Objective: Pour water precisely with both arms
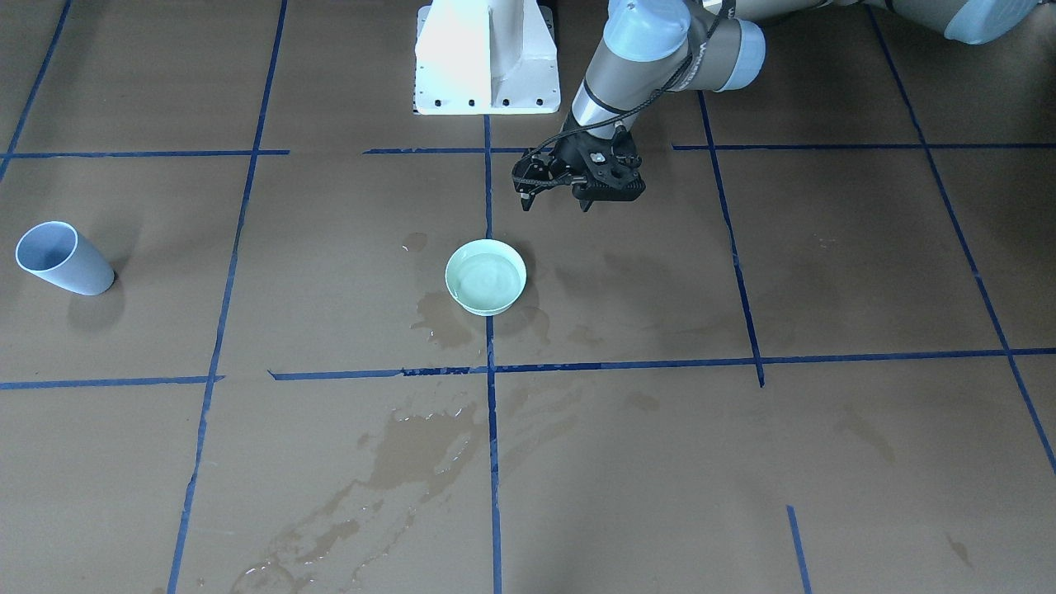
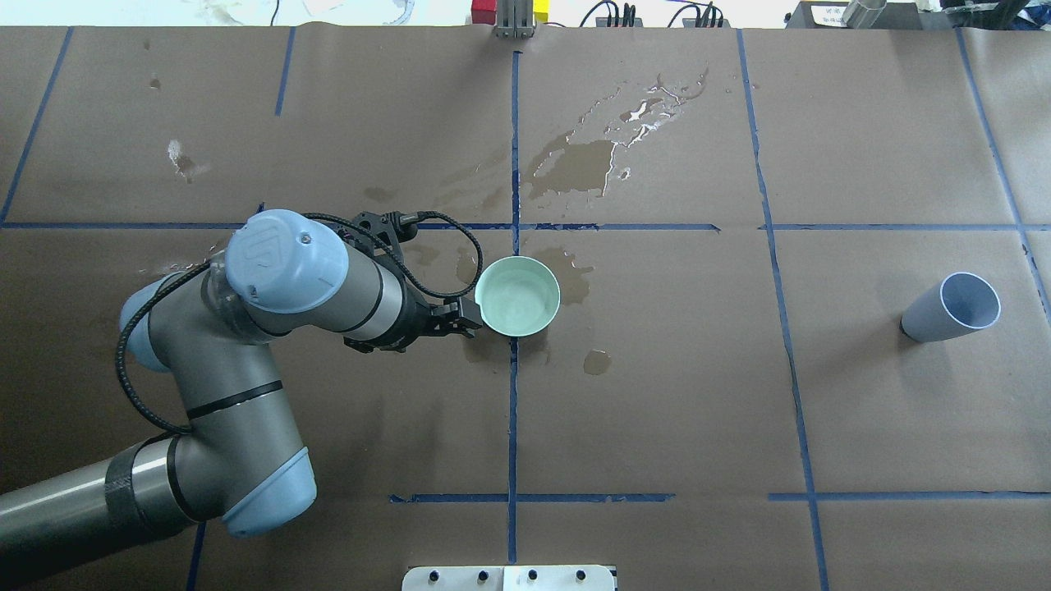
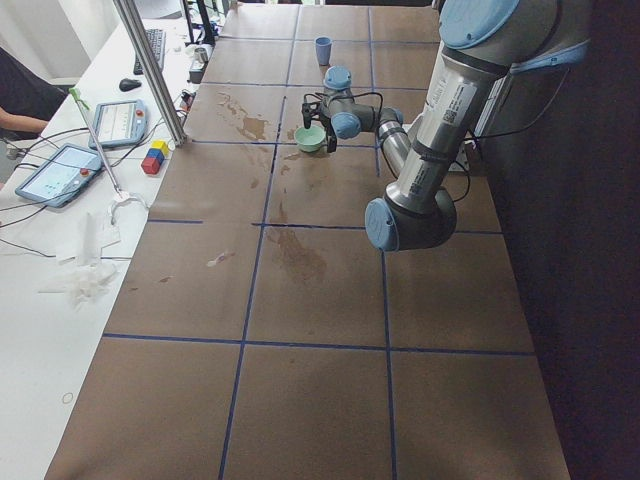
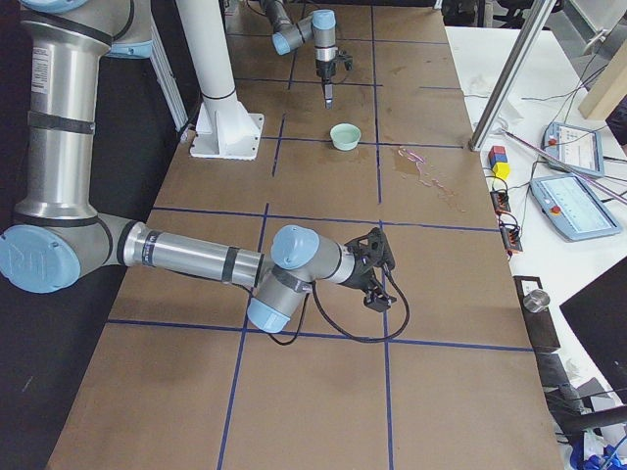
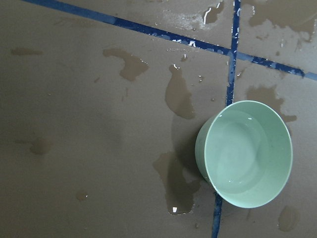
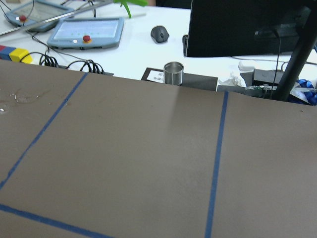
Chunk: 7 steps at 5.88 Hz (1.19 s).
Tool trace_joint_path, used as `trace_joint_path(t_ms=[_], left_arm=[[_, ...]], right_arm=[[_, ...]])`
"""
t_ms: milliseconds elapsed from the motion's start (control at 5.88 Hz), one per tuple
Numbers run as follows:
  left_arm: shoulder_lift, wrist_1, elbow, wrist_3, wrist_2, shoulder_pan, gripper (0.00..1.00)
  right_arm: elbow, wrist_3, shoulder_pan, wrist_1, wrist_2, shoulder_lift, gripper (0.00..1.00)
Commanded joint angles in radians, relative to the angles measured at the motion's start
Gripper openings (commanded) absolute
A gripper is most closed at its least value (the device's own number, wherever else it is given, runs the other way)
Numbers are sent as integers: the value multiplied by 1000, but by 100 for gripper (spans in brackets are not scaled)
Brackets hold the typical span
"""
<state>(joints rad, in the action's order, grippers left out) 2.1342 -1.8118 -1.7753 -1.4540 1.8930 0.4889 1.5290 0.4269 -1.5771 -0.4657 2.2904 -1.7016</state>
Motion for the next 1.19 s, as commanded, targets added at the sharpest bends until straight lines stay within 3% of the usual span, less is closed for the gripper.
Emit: trace_joint_path(t_ms=[0, 340, 681, 851, 1021], left_arm=[[96, 61, 88, 1, -6, -7, 99], [113, 57, 153, 4, -75, -6, 97], [130, 65, 172, -32, -77, 3, 94], [156, 68, 215, -52, -75, 5, 94], [177, 66, 279, -52, -72, 11, 90]], right_arm=[[6, -214, -90, -317, 147, 16, 100], [11, -371, -60, -524, 150, 22, 100], [20, -592, -72, -790, 199, 54, 100], [64, -606, -69, -833, 199, 53, 100], [167, -609, -46, -1010, 192, 53, 100]])
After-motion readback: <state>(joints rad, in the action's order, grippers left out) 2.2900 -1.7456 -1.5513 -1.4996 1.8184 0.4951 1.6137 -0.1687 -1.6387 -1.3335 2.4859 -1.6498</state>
